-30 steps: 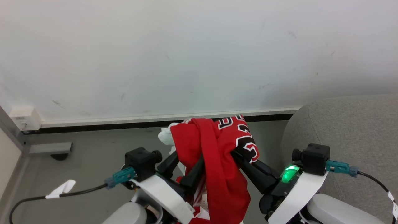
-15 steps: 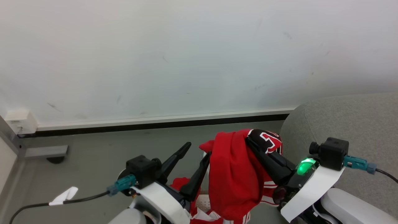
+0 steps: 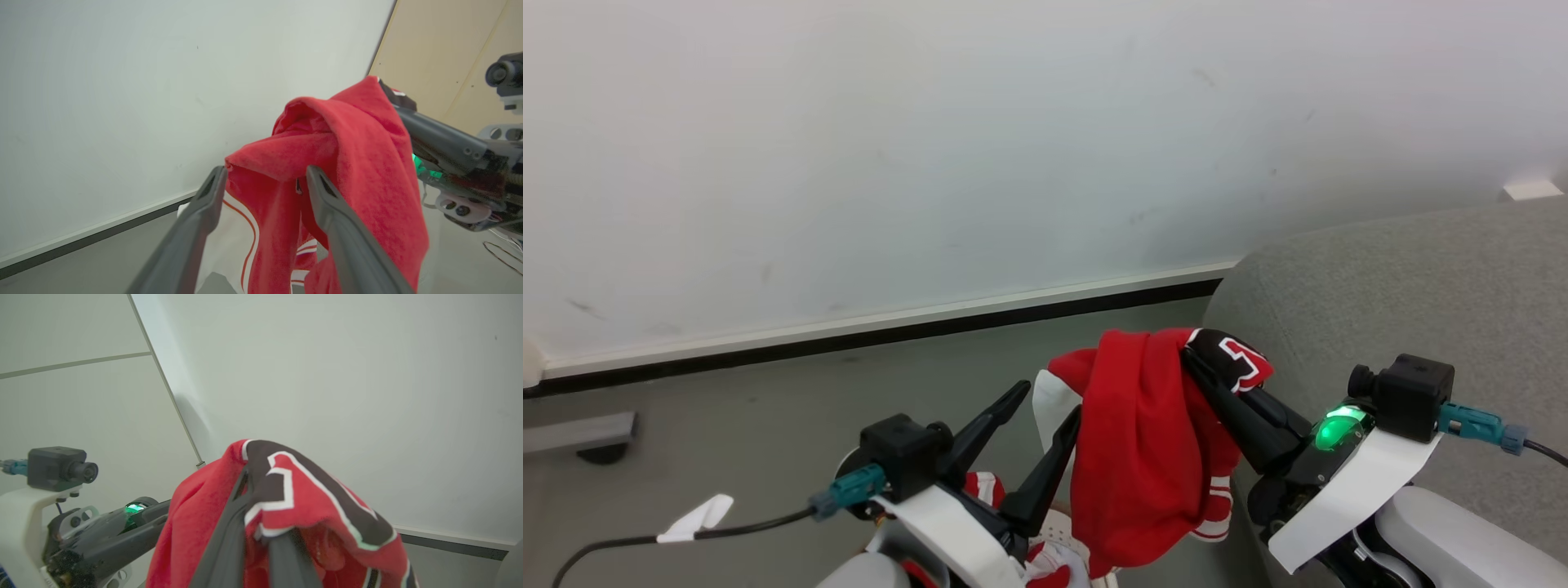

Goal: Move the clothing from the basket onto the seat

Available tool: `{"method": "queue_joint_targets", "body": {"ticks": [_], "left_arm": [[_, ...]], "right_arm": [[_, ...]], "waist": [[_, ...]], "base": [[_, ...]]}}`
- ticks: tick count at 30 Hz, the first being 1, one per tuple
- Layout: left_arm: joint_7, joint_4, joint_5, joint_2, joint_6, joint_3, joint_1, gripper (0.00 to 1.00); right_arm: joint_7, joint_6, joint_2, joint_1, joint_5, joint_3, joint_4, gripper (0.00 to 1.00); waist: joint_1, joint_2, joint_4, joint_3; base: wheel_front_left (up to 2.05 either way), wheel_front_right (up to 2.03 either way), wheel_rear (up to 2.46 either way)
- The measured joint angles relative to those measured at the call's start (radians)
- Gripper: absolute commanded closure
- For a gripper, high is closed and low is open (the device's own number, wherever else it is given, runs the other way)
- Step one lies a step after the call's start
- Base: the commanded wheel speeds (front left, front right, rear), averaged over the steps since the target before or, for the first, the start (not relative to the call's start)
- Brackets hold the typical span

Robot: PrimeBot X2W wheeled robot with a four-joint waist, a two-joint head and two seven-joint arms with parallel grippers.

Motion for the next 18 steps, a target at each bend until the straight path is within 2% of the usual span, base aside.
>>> {"method": "queue_joint_targets", "body": {"ticks": [18], "left_arm": [[-0.016,-0.001,0.0,-0.006,-0.006,-0.009,-0.007,0.0]], "right_arm": [[0.0,0.0,-0.035,0.005,-0.031,-0.062,-0.016,1.0]], "waist": [[0.0,0.0,-0.236,0.035]], "base": [[0.0,0.0,0.0]]}}
